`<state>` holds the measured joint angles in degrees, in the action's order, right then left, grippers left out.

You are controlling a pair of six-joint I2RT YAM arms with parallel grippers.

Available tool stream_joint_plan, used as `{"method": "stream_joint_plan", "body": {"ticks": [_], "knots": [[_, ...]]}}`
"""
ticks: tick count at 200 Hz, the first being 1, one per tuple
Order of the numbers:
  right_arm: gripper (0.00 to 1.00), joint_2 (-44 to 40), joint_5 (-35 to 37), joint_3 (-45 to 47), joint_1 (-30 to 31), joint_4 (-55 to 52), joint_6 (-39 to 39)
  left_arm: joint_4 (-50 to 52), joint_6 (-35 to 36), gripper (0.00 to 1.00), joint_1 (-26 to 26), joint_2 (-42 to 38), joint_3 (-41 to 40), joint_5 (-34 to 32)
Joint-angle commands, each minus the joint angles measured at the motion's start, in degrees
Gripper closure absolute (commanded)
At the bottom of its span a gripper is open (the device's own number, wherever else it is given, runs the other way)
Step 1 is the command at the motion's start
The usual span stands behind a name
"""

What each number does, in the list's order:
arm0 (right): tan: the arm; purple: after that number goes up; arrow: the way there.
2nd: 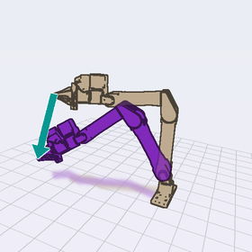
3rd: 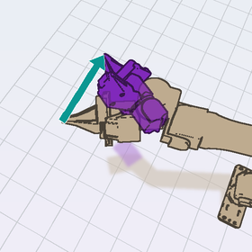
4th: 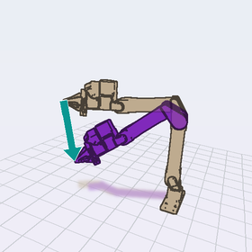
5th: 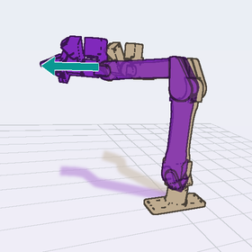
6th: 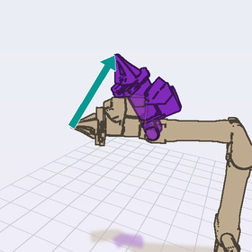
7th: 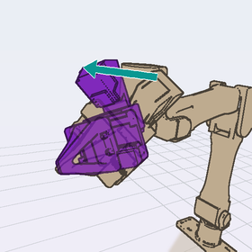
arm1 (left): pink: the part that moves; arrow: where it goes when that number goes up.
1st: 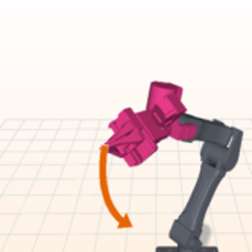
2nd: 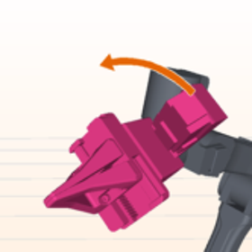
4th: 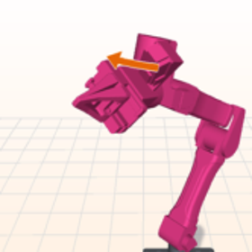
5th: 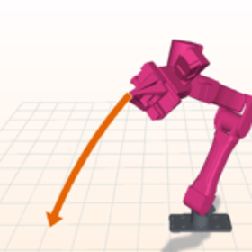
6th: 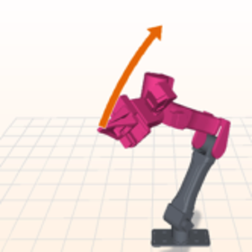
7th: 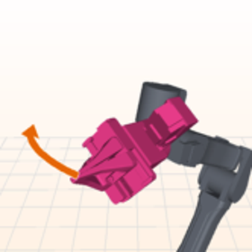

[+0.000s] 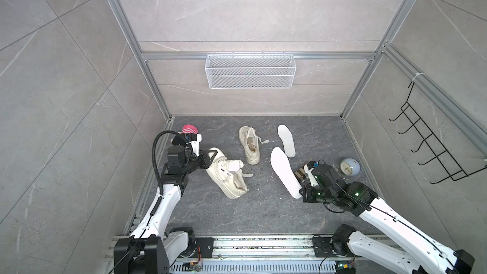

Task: Remove the insole from the shoe
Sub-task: Place the insole at the center of the board.

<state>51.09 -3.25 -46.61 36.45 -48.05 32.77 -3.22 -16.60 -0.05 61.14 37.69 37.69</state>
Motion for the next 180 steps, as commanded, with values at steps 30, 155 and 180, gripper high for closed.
{"method": "stream_joint_plan", "body": {"ticks": [30,155,180], "knots": [[1.00,9.7,-11.4,-5.7,-11.3,7.5,-7.6,-1.5,-1.6,1.00,-0.7,-3.6,3.5,7.0],[1.00,43.2,-20.0,-24.3,-22.3,21.3,-4.2,-0.4,0.1,1.00,-0.8,-3.6,3.3,7.6],[1.00,48.2,-20.3,-26.3,-22.3,21.4,-1.8,-0.3,0.2,1.00,-0.8,-3.7,3.2,7.8]]}}
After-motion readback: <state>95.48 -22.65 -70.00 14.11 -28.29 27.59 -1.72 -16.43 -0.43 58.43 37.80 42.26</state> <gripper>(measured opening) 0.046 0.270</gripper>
